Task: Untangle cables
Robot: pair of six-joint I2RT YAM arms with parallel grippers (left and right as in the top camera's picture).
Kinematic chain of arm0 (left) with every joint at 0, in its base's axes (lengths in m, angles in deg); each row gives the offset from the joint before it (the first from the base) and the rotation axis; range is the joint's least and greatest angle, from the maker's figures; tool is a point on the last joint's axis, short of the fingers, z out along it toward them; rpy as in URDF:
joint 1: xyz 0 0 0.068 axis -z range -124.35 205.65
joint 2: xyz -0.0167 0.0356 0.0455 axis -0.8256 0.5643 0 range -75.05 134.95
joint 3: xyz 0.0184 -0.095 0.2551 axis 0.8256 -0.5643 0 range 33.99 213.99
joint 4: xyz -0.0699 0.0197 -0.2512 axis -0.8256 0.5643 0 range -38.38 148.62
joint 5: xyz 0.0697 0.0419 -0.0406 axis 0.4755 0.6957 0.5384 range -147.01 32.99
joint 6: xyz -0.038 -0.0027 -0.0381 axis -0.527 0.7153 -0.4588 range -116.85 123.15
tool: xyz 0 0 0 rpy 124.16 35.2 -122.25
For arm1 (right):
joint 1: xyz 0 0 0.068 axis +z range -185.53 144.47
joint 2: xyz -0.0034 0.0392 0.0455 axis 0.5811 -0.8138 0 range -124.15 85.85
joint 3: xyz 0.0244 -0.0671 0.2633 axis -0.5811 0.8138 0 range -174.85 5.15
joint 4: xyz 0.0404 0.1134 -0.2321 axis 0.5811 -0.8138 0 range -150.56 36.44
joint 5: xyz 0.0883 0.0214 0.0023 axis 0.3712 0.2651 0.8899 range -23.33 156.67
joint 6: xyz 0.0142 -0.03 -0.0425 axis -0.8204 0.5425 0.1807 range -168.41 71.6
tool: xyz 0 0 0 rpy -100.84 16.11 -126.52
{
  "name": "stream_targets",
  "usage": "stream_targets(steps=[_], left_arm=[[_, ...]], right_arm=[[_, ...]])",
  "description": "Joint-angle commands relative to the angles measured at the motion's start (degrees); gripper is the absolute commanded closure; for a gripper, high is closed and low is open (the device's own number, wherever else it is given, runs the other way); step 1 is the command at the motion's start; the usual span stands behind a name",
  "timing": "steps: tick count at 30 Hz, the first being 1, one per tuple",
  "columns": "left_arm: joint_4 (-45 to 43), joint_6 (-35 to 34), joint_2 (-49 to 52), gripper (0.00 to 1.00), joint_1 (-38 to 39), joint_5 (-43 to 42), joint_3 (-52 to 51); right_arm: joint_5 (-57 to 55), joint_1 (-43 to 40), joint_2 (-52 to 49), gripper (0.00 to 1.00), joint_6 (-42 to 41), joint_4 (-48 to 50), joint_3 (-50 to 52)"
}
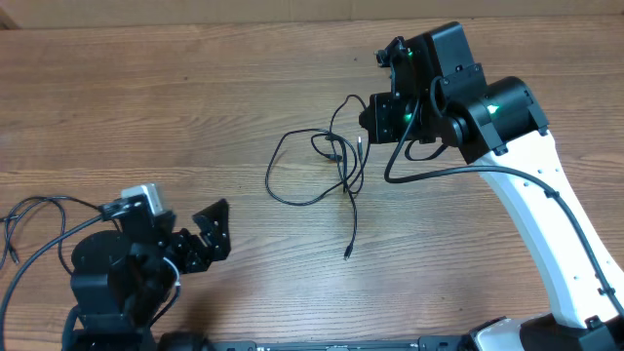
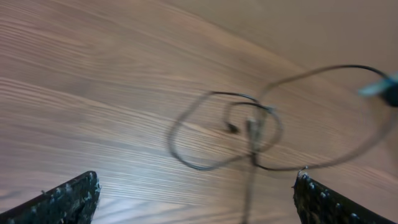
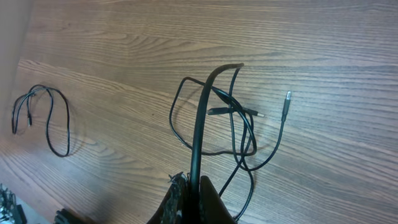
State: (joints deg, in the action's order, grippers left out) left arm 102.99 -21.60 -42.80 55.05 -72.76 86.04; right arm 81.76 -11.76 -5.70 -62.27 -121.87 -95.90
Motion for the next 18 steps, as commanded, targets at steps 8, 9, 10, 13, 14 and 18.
stream_targets(steps=[8, 9, 10, 13, 14, 18], left_arm=[[-19.6, -13.4, 5.1, 0.00, 0.3, -21.2, -15.0], [-23.3, -15.1, 6.0, 0.00, 0.3, -22.9, -16.7], [-25.6, -16.4, 6.6, 0.01, 0.3, -23.6, -17.6], [-31.5, -20.9, 9.7, 0.00, 0.9, -24.3, -19.8], [-33.1, -21.9, 10.9, 0.00, 1.5, -24.3, -20.1], [-39.9, -24.5, 16.7, 0.00, 6.5, -24.1, -20.2]], right_arm=[[6.3, 0.2, 4.5, 0.96, 0.4, -0.7, -1.8], [6.2, 0.2, 5.0, 0.96, 0.5, -1.0, -1.8], [6.2, 0.2, 5.3, 0.96, 0.4, -1.2, -1.8], [6.3, 0.2, 6.2, 0.96, 0.4, -1.7, -1.8], [6.8, 0.2, 6.5, 0.96, 0.4, -1.7, -1.8], [11.0, 0.2, 7.0, 0.96, 0.4, -1.1, -1.8]])
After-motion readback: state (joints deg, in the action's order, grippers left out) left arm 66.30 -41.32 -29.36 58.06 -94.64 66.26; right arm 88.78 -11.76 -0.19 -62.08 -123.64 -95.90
